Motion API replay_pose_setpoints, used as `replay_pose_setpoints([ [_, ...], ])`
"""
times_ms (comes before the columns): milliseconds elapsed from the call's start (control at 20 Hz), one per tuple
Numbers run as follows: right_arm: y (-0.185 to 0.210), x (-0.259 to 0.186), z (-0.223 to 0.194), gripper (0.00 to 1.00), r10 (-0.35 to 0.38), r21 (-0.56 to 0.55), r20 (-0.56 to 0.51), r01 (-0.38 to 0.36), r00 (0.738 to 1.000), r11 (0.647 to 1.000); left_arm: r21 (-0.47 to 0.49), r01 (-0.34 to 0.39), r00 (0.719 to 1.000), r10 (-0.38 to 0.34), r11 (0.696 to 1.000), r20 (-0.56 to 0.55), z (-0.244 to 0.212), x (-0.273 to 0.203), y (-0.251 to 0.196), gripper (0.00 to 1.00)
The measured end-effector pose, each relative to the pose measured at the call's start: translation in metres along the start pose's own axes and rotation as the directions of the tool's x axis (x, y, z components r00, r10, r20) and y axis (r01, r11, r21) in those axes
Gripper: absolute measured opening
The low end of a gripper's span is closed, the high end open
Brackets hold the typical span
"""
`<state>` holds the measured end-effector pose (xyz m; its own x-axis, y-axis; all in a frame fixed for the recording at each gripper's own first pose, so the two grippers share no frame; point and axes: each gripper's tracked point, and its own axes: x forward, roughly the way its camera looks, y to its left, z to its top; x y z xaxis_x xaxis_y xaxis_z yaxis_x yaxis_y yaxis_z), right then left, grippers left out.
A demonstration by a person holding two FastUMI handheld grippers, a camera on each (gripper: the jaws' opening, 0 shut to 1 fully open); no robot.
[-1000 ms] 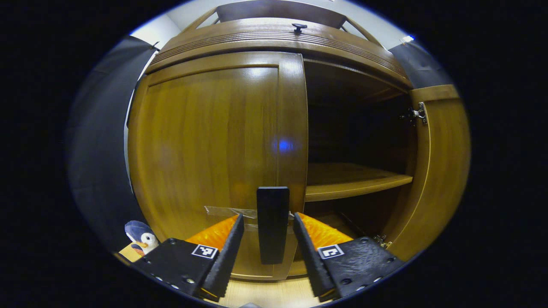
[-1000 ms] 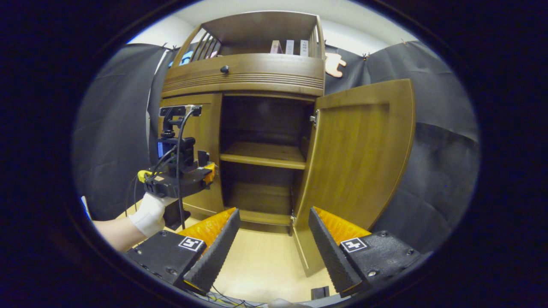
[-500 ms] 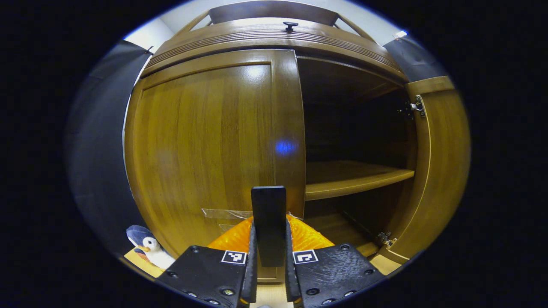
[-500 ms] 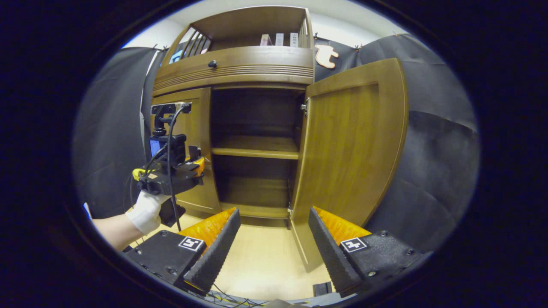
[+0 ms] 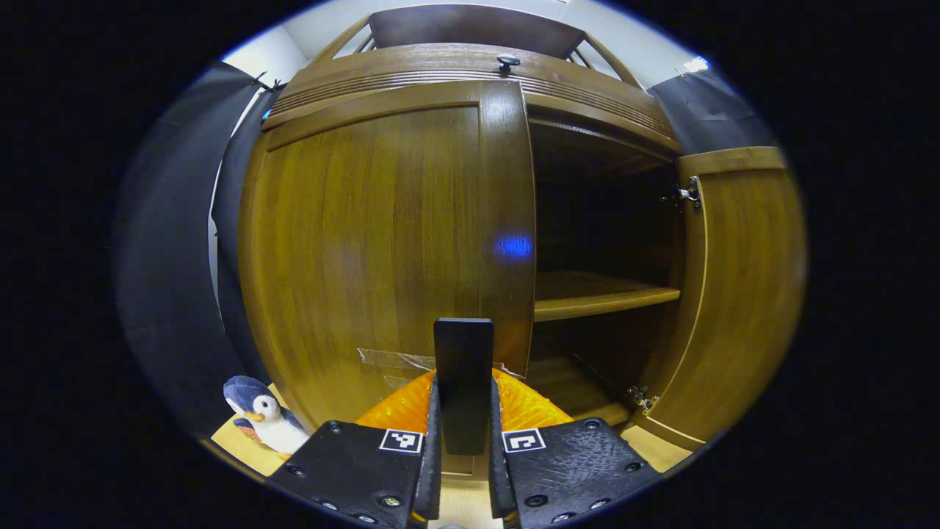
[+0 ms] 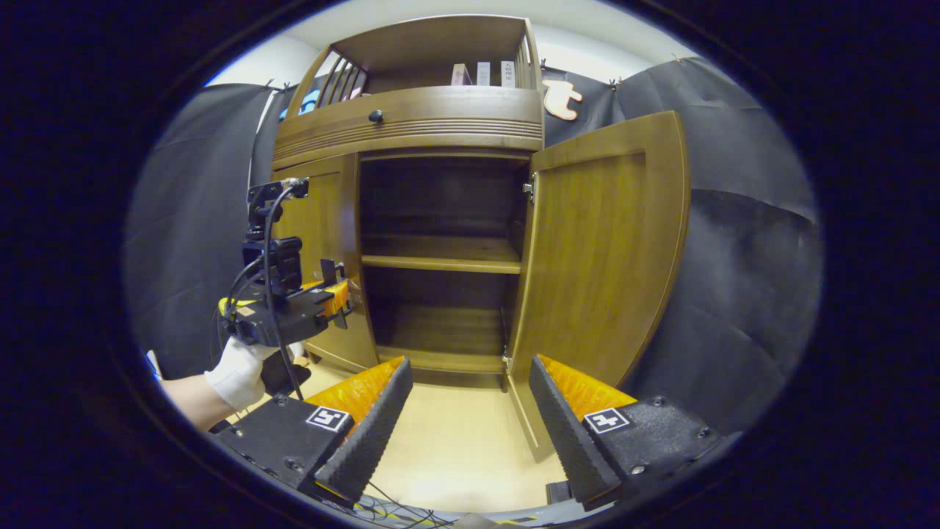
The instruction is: Open the right door of the double-door shoe cabinet with the right hand, and open the left door with the left hand.
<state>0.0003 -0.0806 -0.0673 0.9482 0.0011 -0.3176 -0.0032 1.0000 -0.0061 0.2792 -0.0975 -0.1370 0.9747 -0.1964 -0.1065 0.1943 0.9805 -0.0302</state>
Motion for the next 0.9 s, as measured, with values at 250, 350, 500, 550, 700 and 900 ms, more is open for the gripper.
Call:
replay_pose_setpoints([
  [250, 0.015, -0.016, 0.0, 1.0, 0.003, 0.006, 0.007, -0.003, 1.0, 1.0, 0.003, 0.007, 1.0, -0.006, 1.0, -0.007, -0.001, -0.035, 0.009, 0.25],
  [350, 0.023, -0.023, -0.003, 1.0, 0.007, 0.008, 0.005, -0.007, 1.0, 1.0, 0.002, 0.002, 1.0, -0.002, 1.0, -0.011, -0.005, -0.052, 0.016, 0.25],
  [500, 0.03, -0.033, -0.01, 1.0, 0.005, 0.017, -0.001, -0.005, 1.0, 1.0, 0.002, -0.005, 1.0, 0.005, 1.0, -0.011, -0.006, -0.071, 0.025, 0.33],
  [550, 0.032, -0.037, -0.012, 1.0, 0.005, 0.023, -0.002, -0.005, 1.0, 1.0, 0.001, -0.007, 1.0, 0.007, 1.0, -0.013, -0.007, -0.076, 0.029, 0.25],
  [700, 0.04, -0.047, -0.016, 1.0, 0.009, 0.027, -0.005, -0.008, 1.0, 1.0, 0.008, -0.014, 1.0, 0.014, 1.0, -0.013, -0.008, -0.094, 0.041, 0.33],
  [900, 0.052, -0.057, -0.023, 1.0, 0.029, 0.018, -0.013, -0.028, 1.0, 0.999, 0.01, -0.04, 0.999, 0.04, 0.999, -0.016, -0.013, -0.113, 0.062, 0.33],
])
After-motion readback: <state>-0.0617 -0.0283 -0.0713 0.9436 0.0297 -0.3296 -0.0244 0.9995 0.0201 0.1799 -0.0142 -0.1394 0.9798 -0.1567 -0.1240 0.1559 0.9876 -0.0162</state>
